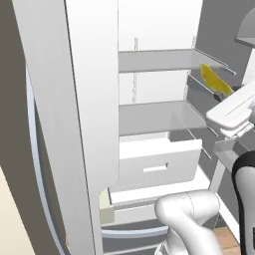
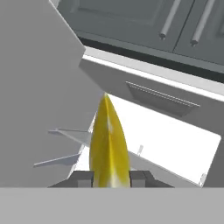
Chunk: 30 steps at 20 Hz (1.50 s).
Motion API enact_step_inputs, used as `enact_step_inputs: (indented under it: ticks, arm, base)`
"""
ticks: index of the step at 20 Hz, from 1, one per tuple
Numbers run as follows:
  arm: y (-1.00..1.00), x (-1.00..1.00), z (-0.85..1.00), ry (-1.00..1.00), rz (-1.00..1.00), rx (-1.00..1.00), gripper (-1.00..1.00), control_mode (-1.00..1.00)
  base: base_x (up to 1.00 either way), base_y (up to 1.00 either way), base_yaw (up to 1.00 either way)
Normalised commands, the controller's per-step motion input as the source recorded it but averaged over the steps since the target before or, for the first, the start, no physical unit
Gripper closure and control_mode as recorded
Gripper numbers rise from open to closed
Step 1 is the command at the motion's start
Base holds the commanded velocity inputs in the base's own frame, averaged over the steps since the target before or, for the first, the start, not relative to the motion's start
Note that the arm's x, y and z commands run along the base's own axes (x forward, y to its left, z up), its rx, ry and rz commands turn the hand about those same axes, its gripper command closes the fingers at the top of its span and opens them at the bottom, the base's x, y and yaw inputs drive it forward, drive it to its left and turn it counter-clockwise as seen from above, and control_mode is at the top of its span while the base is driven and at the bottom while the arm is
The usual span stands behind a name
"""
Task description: There is a bowl on the dining counter. Grab a lemon wedge from the fridge and place it in the bowl. Then get the liquor bottle and glass cup from the cabinet and place them next to the bowl.
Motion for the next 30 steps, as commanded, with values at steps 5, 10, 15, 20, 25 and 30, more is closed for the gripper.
enact_step_inputs:
  ticks: [5,10,15,20,25,30]
  arm:
    - [-0.07,-0.7,0.0,-0.08,-0.07,0.0,1.0,-1.0]
    - [-0.02,-0.35,0.0,-0.04,-0.02,0.0,1.0,1.0]
    - [0.0,0.0,0.0,0.0,0.0,0.0,1.0,1.0]
    - [0.0,0.0,0.0,0.0,0.0,0.0,1.0,1.0]
    - [0.0,0.0,0.0,0.0,0.0,0.0,1.0,1.0]
    - [0.0,0.0,0.0,0.0,0.0,0.0,1.0,1.0]
  base:
    - [0.0,0.0,0.0]
    - [-0.32,0.0,-0.02]
    - [-0.8,0.13,-0.08]
    - [-0.55,0.31,-0.29]
    - [-0.41,0.53,-0.42]
    - [-0.54,0.66,-0.49]
